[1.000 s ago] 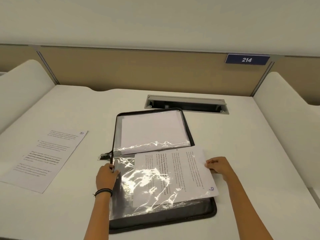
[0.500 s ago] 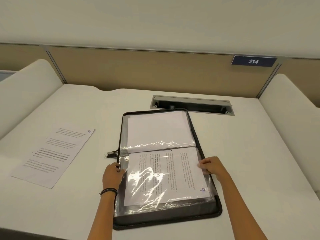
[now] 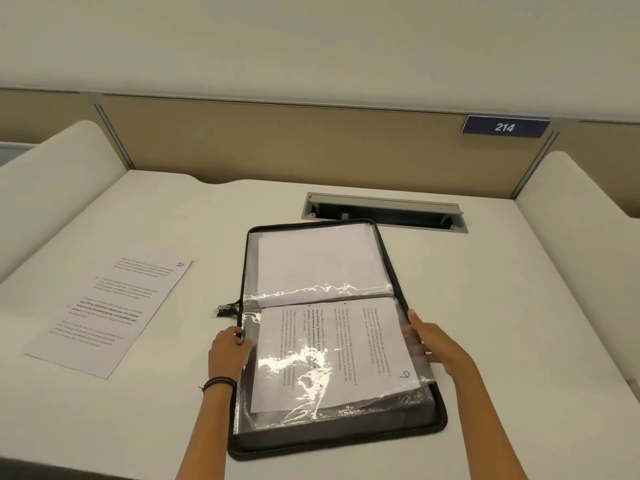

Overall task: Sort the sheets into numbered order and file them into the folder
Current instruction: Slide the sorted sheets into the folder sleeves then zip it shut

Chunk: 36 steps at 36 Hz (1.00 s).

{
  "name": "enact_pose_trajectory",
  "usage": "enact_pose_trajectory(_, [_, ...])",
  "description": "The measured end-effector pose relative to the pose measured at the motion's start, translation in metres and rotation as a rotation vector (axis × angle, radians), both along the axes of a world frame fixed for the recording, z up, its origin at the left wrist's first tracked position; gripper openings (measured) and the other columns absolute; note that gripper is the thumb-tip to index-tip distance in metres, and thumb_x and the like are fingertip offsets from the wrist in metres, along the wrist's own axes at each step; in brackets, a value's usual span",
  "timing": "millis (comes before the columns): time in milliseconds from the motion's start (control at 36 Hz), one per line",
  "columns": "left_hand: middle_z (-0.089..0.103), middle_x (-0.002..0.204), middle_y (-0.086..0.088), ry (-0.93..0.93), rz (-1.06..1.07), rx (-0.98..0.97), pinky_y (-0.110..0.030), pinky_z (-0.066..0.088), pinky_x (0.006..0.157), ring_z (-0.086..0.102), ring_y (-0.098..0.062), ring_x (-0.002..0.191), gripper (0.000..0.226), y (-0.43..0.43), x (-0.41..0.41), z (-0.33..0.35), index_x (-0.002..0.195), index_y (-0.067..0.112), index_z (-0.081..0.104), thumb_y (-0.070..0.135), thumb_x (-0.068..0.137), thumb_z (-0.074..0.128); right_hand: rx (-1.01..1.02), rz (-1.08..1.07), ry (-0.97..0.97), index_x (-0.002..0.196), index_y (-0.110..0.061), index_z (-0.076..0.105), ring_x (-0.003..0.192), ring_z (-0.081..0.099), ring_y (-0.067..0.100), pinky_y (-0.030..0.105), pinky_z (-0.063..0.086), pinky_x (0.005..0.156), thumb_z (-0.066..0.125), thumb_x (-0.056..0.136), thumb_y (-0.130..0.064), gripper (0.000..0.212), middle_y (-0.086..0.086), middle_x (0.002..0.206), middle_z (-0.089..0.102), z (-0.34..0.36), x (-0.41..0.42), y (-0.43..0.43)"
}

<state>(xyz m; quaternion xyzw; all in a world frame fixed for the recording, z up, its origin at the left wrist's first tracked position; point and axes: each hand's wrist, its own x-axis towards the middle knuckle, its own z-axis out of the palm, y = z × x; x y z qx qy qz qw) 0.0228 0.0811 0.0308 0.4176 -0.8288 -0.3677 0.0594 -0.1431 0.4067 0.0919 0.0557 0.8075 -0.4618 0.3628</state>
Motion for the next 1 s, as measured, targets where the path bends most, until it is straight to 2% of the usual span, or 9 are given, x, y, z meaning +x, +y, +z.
enact_pose_trajectory(194, [0.058, 0.08, -0.003, 0.035, -0.008, 0.031, -0.027, 0.04, 0.07, 0.053, -0.018, 0.073, 0.025, -0.003, 0.001, 0.004, 0.113, 0.004, 0.061, 0.012, 0.09, 0.062, 0.013, 0.096, 0.044, 0.09, -0.008, 0.067, 0.078, 0.064, 0.016, 0.021, 0.049, 0.058, 0.059, 0.092, -0.024, 0.017, 0.011, 0.099, 0.071, 0.001, -0.001, 0.003])
enact_pose_trajectory(389, [0.059, 0.071, -0.003, 0.031, -0.023, 0.061, -0.027, 0.043, 0.062, 0.055, -0.018, 0.063, 0.021, -0.014, 0.001, 0.004, 0.111, 0.01, 0.063, 0.018, 0.092, 0.058, -0.082, -0.008, 0.024, 0.1, -0.005, 0.068, 0.086, 0.068, 0.024, 0.029, 0.052, 0.063, 0.056, 0.094, -0.019, 0.019, 0.012, 0.094, 0.073, 0.01, -0.009, 0.004])
enact_pose_trajectory(444, [0.059, 0.071, -0.004, -0.005, -0.046, 0.117, -0.03, 0.05, 0.067, 0.055, -0.019, 0.063, 0.022, -0.019, 0.0, 0.007, 0.113, 0.012, 0.059, 0.022, 0.093, 0.057, -0.179, -0.057, 0.015, 0.099, -0.005, 0.068, 0.08, 0.068, 0.021, 0.029, 0.053, 0.059, 0.056, 0.093, -0.018, 0.018, 0.011, 0.088, 0.074, 0.016, -0.008, 0.004])
enact_pose_trajectory(583, [0.06, 0.079, -0.007, -0.078, -0.095, 0.318, -0.024, 0.045, 0.055, 0.054, -0.018, 0.066, 0.035, -0.03, -0.003, 0.019, 0.127, 0.017, 0.047, 0.033, 0.096, 0.051, -0.385, -0.215, -0.008, 0.091, -0.005, 0.065, 0.076, 0.062, 0.02, 0.031, 0.055, 0.057, 0.056, 0.092, -0.014, 0.012, 0.01, 0.077, 0.069, 0.019, -0.012, 0.001])
enact_pose_trajectory(667, [0.06, 0.084, -0.009, -0.035, -0.095, 0.394, -0.023, 0.044, 0.055, 0.053, -0.017, 0.068, 0.036, -0.034, -0.003, 0.03, 0.128, 0.018, 0.045, 0.036, 0.097, 0.049, -0.483, -0.284, -0.04, 0.1, -0.002, 0.063, 0.074, 0.064, 0.023, 0.029, 0.058, 0.054, 0.062, 0.087, -0.016, 0.018, 0.01, 0.078, 0.068, 0.015, -0.018, -0.003])
enact_pose_trajectory(750, [0.06, 0.097, -0.013, 0.093, -0.067, 0.471, -0.024, 0.045, 0.054, 0.055, -0.017, 0.07, 0.026, -0.037, -0.005, 0.042, 0.12, 0.015, 0.05, 0.03, 0.099, 0.048, -0.642, -0.342, -0.055, 0.105, -0.003, 0.063, 0.075, 0.071, 0.023, 0.029, 0.058, 0.058, 0.076, 0.069, -0.028, 0.046, 0.012, 0.09, 0.072, 0.014, -0.02, -0.01])
enact_pose_trajectory(833, [0.062, 0.108, -0.014, 0.251, -0.023, 0.527, -0.022, 0.052, 0.053, 0.063, -0.021, 0.078, 0.025, -0.042, -0.005, 0.049, 0.121, 0.014, 0.051, 0.026, 0.099, 0.048, -0.77, -0.414, -0.059, 0.102, -0.004, 0.067, 0.079, 0.072, 0.018, 0.025, 0.058, 0.059, 0.049, 0.095, -0.021, 0.025, 0.011, 0.1, 0.072, 0.011, -0.023, -0.02])
enact_pose_trajectory(889, [0.067, 0.103, -0.012, 0.349, 0.001, 0.557, -0.021, 0.053, 0.056, 0.066, -0.022, 0.079, 0.027, -0.045, -0.005, 0.052, 0.123, 0.014, 0.052, 0.027, 0.099, 0.047, -0.829, -0.48, -0.059, 0.098, -0.007, 0.066, 0.077, 0.072, 0.017, 0.024, 0.057, 0.057, 0.038, 0.101, -0.023, 0.033, 0.006, 0.1, 0.071, 0.009, -0.023, -0.027])
enact_pose_trajectory(1000, [0.072, 0.095, -0.006, 0.456, 0.03, 0.568, -0.026, 0.055, 0.068, 0.069, -0.02, 0.085, 0.029, -0.047, -0.01, 0.055, 0.121, 0.014, 0.055, 0.031, 0.1, 0.045, -0.894, -0.544, 0.0, 0.115, -0.01, 0.055, 0.086, 0.071, 0.016, 0.025, 0.058, 0.061, 0.031, 0.103, -0.032, 0.035, 0.006, 0.1, 0.073, 0.006, -0.022, -0.041])
